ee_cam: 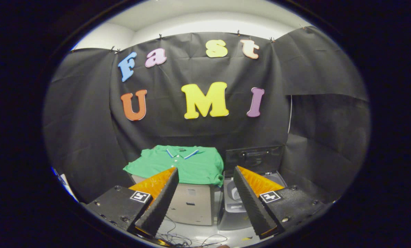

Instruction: Put the clothes into the washing machine and then close the washing machine lid.

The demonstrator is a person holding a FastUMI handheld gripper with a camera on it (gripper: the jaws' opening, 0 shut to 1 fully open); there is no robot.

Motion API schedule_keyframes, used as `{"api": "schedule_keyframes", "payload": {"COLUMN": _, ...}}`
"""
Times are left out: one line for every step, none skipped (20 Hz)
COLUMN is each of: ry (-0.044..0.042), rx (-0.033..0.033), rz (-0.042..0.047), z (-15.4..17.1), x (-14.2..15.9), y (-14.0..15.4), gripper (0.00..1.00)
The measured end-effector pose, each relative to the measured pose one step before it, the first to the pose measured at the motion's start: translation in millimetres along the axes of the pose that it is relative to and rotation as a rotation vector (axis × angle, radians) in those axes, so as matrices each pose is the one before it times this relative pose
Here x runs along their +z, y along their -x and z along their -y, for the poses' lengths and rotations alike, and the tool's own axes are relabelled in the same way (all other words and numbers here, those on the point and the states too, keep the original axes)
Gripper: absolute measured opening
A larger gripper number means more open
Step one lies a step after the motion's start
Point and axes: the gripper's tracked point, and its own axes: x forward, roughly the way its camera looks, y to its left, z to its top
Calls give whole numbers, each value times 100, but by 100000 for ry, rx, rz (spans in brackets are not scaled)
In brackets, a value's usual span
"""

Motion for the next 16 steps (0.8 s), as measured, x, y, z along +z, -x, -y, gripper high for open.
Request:
{"api": "schedule_keyframes", "payload": {"ry": -418, "rx": 885, "rz": -2495, "z": -886, "x": 21, "y": -536, "gripper": 100}}
{"api": "schedule_keyframes", "payload": {"ry": -635, "rx": 437, "rz": -2647, "z": -819, "x": 123, "y": -616, "gripper": 100}}
{"api": "schedule_keyframes", "payload": {"ry": 106, "rx": 1103, "rz": -2002, "z": -764, "x": 68, "y": -424, "gripper": 100}}
{"api": "schedule_keyframes", "payload": {"ry": 116, "rx": 769, "rz": -1986, "z": -769, "x": 406, "y": -676, "gripper": 100}}
{"api": "schedule_keyframes", "payload": {"ry": 373, "rx": 1257, "rz": -1671, "z": -674, "x": 220, "y": -706, "gripper": 100}}
{"api": "schedule_keyframes", "payload": {"ry": 447, "rx": 311, "rz": -1936, "z": -562, "x": 381, "y": -799, "gripper": 100}}
{"api": "schedule_keyframes", "payload": {"ry": 776, "rx": 720, "rz": -2163, "z": -628, "x": 338, "y": -875, "gripper": 100}}
{"api": "schedule_keyframes", "payload": {"ry": 618, "rx": 319, "rz": -1922, "z": -528, "x": 344, "y": -875, "gripper": 100}}
{"api": "schedule_keyframes", "payload": {"ry": 271, "rx": 1430, "rz": -2138, "z": -794, "x": 336, "y": -901, "gripper": 100}}
{"api": "schedule_keyframes", "payload": {"ry": -65, "rx": 1369, "rz": -2126, "z": -615, "x": 358, "y": -964, "gripper": 100}}
{"api": "schedule_keyframes", "payload": {"ry": -593, "rx": 1300, "rz": -2376, "z": -471, "x": 307, "y": -1082, "gripper": 100}}
{"api": "schedule_keyframes", "payload": {"ry": -184, "rx": 1563, "rz": -3308, "z": -758, "x": 367, "y": -1536, "gripper": 100}}
{"api": "schedule_keyframes", "payload": {"ry": -492, "rx": 1143, "rz": -3406, "z": -513, "x": 153, "y": -1493, "gripper": 100}}
{"api": "schedule_keyframes", "payload": {"ry": -304, "rx": 2045, "rz": -3865, "z": -742, "x": 208, "y": -1446, "gripper": 100}}
{"api": "schedule_keyframes", "payload": {"ry": -944, "rx": 1020, "rz": -4072, "z": -629, "x": 224, "y": -1614, "gripper": 100}}
{"api": "schedule_keyframes", "payload": {"ry": -55, "rx": 1795, "rz": -4261, "z": -702, "x": 286, "y": -1489, "gripper": 100}}
